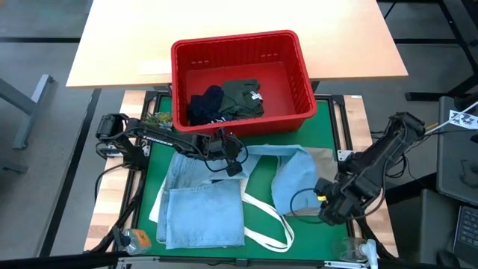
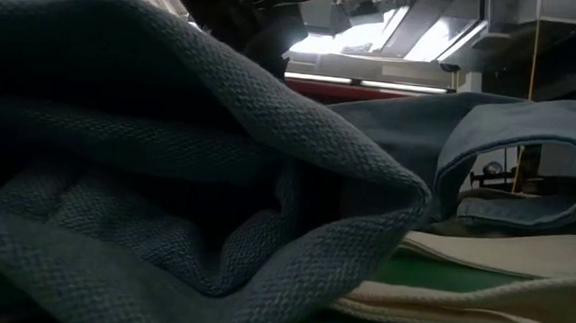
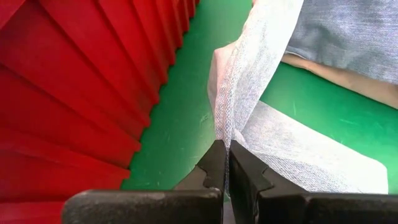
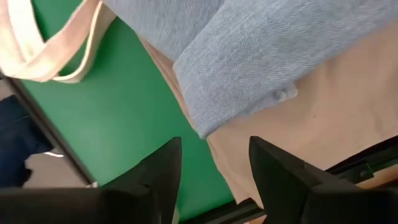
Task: Fold Laundry from Bin
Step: Fold the light blue pants
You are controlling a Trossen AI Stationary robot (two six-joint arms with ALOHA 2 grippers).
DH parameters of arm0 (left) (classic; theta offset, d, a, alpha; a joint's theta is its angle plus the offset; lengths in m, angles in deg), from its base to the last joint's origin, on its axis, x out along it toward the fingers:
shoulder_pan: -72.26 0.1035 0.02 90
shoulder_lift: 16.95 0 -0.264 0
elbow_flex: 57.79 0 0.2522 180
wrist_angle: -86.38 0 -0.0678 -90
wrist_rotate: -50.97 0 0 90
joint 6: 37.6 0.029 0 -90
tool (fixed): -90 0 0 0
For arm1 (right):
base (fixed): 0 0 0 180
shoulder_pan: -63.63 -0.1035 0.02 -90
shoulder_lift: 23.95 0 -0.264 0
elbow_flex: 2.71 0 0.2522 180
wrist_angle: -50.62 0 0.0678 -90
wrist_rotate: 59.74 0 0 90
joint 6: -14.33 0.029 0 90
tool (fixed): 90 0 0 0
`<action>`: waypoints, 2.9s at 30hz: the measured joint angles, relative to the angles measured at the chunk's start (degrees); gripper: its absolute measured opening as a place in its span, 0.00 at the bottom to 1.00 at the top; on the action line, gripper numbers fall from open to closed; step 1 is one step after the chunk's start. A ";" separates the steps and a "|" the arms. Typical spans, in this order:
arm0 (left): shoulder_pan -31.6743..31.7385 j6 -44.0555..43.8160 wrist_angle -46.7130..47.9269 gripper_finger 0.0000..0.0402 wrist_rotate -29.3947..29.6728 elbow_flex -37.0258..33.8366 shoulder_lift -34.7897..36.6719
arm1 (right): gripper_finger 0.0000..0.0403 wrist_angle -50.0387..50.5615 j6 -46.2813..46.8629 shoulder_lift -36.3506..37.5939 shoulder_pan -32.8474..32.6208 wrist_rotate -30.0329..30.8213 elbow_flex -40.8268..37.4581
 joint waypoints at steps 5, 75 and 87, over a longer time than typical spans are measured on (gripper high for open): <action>0.00 0.02 0.00 0.01 0.00 0.00 0.00 | 0.46 -0.02 -1.62 -2.95 -1.75 0.08 0.00; -11.14 7.28 -33.86 0.30 -4.82 0.07 2.28 | 0.00 23.37 -30.19 4.66 38.68 10.53 29.40; -16.25 34.35 -61.90 0.30 3.33 1.04 -12.18 | 0.00 22.82 -30.29 4.64 39.34 8.98 29.40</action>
